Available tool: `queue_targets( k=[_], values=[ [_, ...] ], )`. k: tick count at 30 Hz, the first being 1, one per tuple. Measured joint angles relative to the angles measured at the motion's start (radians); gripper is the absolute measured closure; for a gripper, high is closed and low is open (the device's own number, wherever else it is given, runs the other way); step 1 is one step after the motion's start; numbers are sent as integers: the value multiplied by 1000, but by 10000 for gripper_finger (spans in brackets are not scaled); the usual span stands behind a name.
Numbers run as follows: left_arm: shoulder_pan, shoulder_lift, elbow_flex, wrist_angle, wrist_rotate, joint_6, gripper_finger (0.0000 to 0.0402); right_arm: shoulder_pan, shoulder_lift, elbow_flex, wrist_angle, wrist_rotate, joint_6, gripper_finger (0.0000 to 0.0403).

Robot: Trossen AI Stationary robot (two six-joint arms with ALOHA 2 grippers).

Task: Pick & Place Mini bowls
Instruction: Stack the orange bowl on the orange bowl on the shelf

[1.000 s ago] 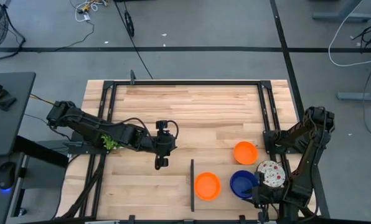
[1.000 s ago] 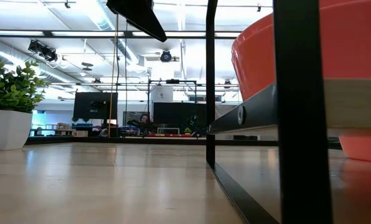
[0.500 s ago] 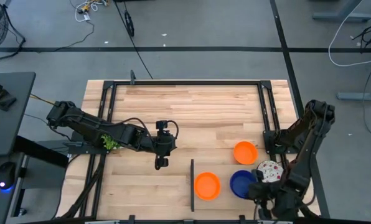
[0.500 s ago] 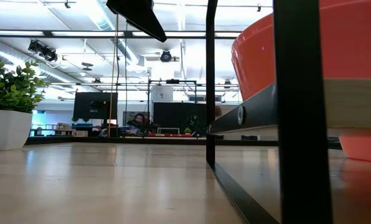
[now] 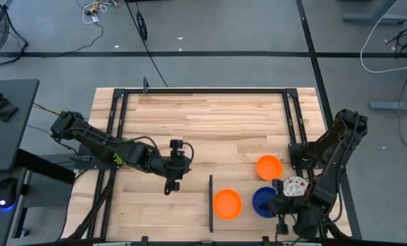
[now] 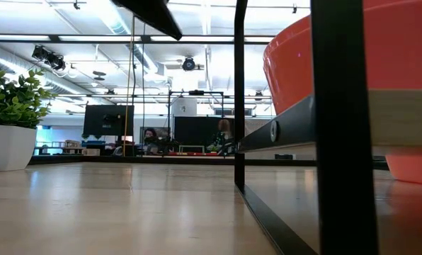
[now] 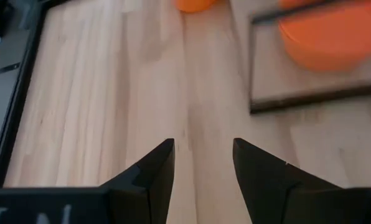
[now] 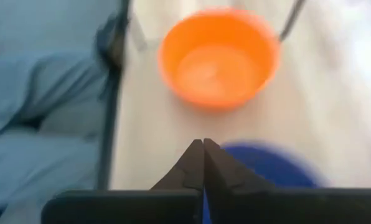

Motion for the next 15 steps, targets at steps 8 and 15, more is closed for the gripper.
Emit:
queue_targets(
  k=[8,15],
  values=[
    [13,-59,-283,300,33,8,232,-210,-1,0,-35,-11,-66,400],
    [114,-51,-618,839,50,-86,232,-547,-15,0,-118,-223,-207,387]
  ],
)
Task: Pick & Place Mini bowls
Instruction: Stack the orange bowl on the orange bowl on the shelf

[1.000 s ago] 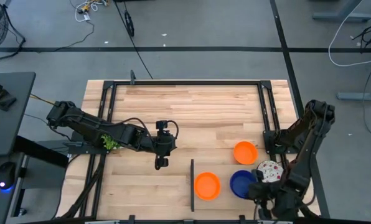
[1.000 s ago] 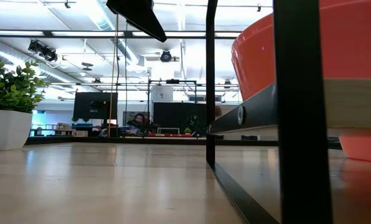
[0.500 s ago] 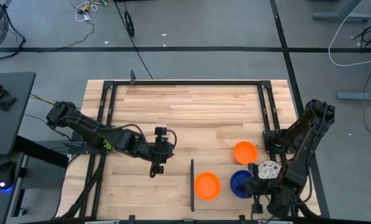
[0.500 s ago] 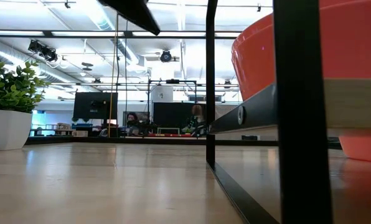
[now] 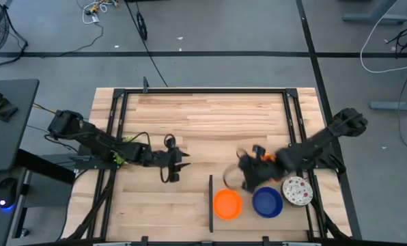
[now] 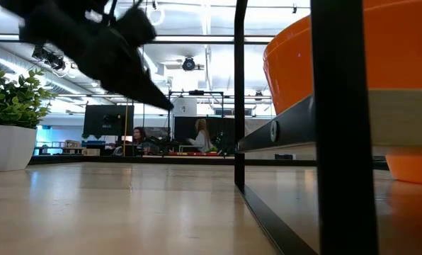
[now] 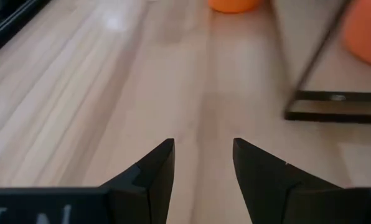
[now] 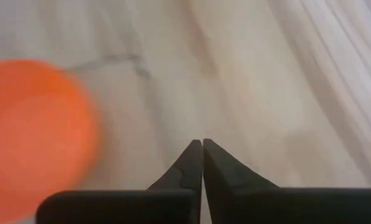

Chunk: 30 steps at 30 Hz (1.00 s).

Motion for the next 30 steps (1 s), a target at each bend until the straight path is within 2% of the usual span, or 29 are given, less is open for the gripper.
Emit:
queue_targets(
  k=[3,6,10,14,17,22,30],
  values=[
    [30,1,-74,119,15,-43,232,-144,-2,0,-75,-141,-6,373],
    [42,0,-105,139,29,-112,232,-240,-2,0,-152,-279,-9,342],
    [30,1,-121,143,29,-141,232,-288,-2,0,-215,-338,51,275],
    [11,1,-123,152,28,-139,232,-293,-2,0,-283,-362,213,204],
    [0,1,-123,155,27,-135,232,-293,-2,-17,-293,-361,303,171],
    [-14,1,-123,164,26,-134,232,-293,-1,-135,-210,-414,369,164],
    [-23,1,-123,171,26,-133,232,-290,-1,-279,25,-480,422,210]
  ],
)
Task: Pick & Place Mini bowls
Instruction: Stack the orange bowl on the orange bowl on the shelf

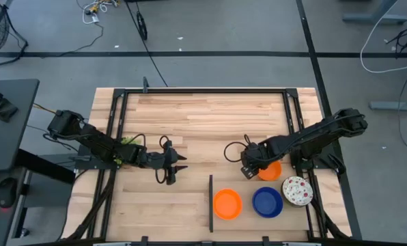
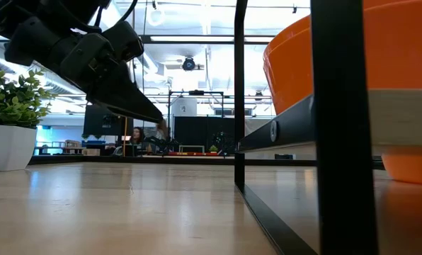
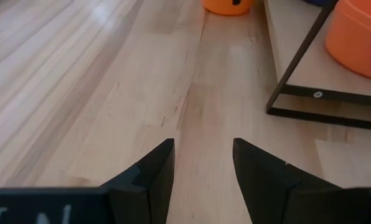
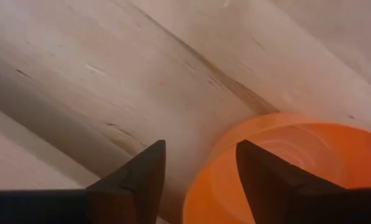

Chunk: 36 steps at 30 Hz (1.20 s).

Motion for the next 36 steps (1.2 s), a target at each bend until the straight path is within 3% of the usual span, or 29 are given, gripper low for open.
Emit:
queue_targets(
  k=[7,13,18,22,28,36],
  values=[
    [0,0,0,10,0,0,232,0,0,-24,0,0,-28,296],
    [0,0,0,10,-1,0,232,2,0,34,-12,10,-178,389],
    [0,0,0,9,-1,0,232,39,0,182,-97,122,-366,388],
    [0,0,0,9,-1,0,232,110,0,322,-132,208,-626,398],
    [0,0,0,9,-20,-20,232,265,0,463,-130,211,-925,396],
    [3,1,0,16,-48,-26,232,532,13,487,-26,213,-1269,396]
  ],
)
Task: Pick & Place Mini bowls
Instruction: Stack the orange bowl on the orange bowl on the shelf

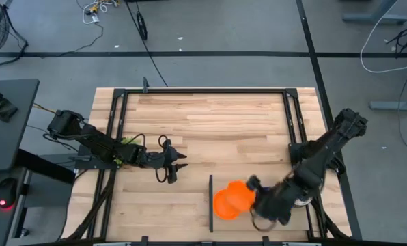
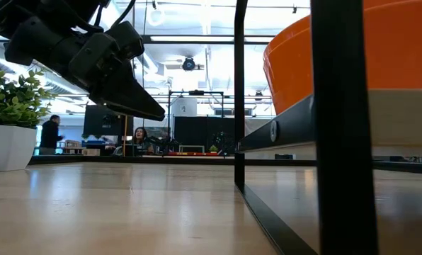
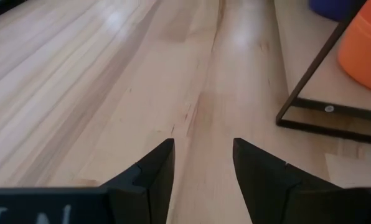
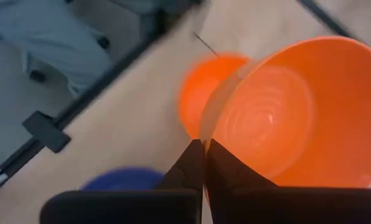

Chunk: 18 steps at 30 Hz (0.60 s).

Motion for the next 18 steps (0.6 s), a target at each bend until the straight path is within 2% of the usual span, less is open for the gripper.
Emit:
queue_targets(
  k=[6,12,18],
  values=[
    [0,0,0,65,-12,0,232,86,63,0,110,93,-198,395],
    [0,0,1,83,-14,0,232,87,131,0,102,105,-433,395],
    [0,0,1,108,-17,0,232,77,172,0,27,163,-572,395]
  ],
)
